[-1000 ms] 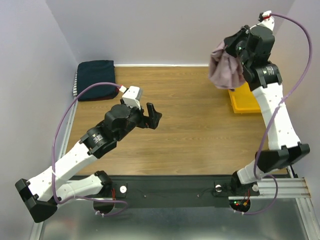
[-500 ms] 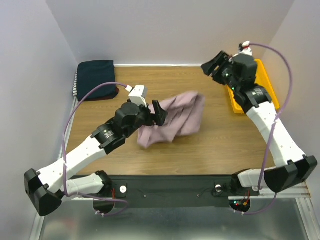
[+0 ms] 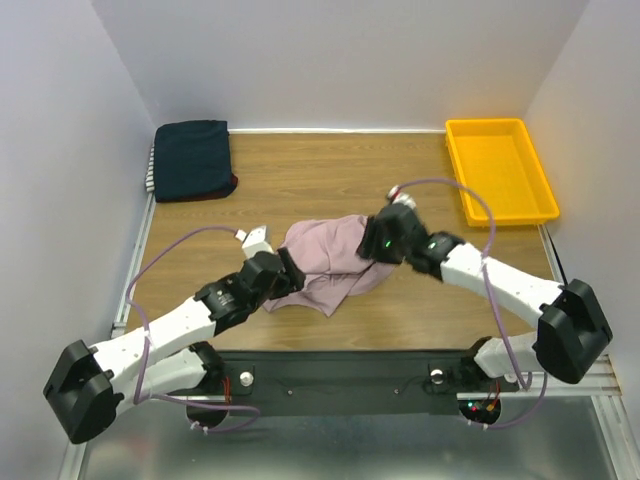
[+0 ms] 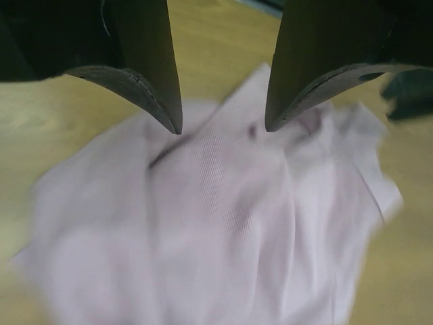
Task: Fold and stack the tank tops
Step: Move the tank top to the center of the board, then flatten the tank top out
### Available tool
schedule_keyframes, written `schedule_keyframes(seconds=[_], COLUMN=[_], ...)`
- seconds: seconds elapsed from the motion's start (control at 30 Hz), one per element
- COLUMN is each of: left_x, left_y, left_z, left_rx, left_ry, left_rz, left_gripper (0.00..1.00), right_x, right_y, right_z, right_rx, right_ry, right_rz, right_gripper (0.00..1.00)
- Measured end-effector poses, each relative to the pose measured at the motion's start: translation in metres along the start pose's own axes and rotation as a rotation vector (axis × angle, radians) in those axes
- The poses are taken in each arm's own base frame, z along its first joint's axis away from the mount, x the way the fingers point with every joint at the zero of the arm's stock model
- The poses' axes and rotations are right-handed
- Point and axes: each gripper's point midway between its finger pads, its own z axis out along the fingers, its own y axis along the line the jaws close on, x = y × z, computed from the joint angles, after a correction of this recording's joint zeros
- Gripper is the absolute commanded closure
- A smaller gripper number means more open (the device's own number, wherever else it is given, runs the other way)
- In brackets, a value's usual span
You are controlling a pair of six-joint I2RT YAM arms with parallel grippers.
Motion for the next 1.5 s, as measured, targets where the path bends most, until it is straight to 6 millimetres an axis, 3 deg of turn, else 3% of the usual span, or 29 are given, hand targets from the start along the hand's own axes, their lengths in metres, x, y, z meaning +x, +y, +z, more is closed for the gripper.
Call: schedule_keyframes(seconds=[0.13,0.27,0.37,0.47,0.57,0.83,1.0,1.07,1.13,1.17,1.23,1.33,1.43,1.5], left_x=[0.031,0.045,0.043,0.045,0.043,0.025,0.027,0.031,0.031,0.031,0.031,0.033,0.024,0.002], left_y=[0.038,0.063,0.074,0.086,0.092,0.106,0.118,0.120,0.118,0.117,0.114,0.109,0.099,0.080], left_z=[-0.003,-0.009,-0.010,-0.011,-0.011,-0.002,0.005,0.008,0.011,0.013,0.016,0.018,0.018,0.015], left_rx=[-0.079,-0.156,-0.216,-0.284,-0.317,-0.365,-0.415,-0.432,-0.440,-0.440,-0.435,-0.411,-0.384,-0.330], left_ry=[0.042,0.042,0.013,-0.010,-0.034,-0.103,-0.087,-0.064,-0.048,-0.039,-0.028,-0.010,-0.008,-0.036], left_rz=[-0.120,-0.237,-0.313,-0.379,-0.428,-0.503,-0.475,-0.450,-0.428,-0.417,-0.403,-0.376,-0.341,-0.317], left_gripper=[0.37,0.25,0.22,0.21,0.22,0.27,0.37,0.48,0.60,0.73,1.00,1.00,1.00,1.00], right_x=[0.097,0.131,0.134,0.137,0.142,0.166,0.170,0.168,0.167,0.166,0.164,0.160,0.151,0.139], right_y=[0.026,0.042,0.061,0.086,0.097,0.104,0.104,0.105,0.105,0.105,0.105,0.103,0.103,0.106], right_z=[-0.012,-0.025,-0.029,-0.020,-0.005,0.034,0.042,0.042,0.043,0.044,0.044,0.045,0.043,0.038], right_rx=[-0.044,-0.071,-0.093,-0.113,-0.117,-0.096,-0.091,-0.089,-0.086,-0.083,-0.078,-0.060,-0.046,-0.046], right_ry=[0.134,0.144,0.119,0.105,0.110,0.160,0.167,0.160,0.152,0.146,0.140,0.116,0.083,0.046], right_rz=[-0.163,-0.248,-0.294,-0.347,-0.403,-0.525,-0.546,-0.549,-0.552,-0.553,-0.555,-0.552,-0.549,-0.539], right_gripper=[0.43,0.43,0.42,0.42,0.42,0.40,0.39,0.40,0.45,0.55,0.64,0.85,1.00,0.99])
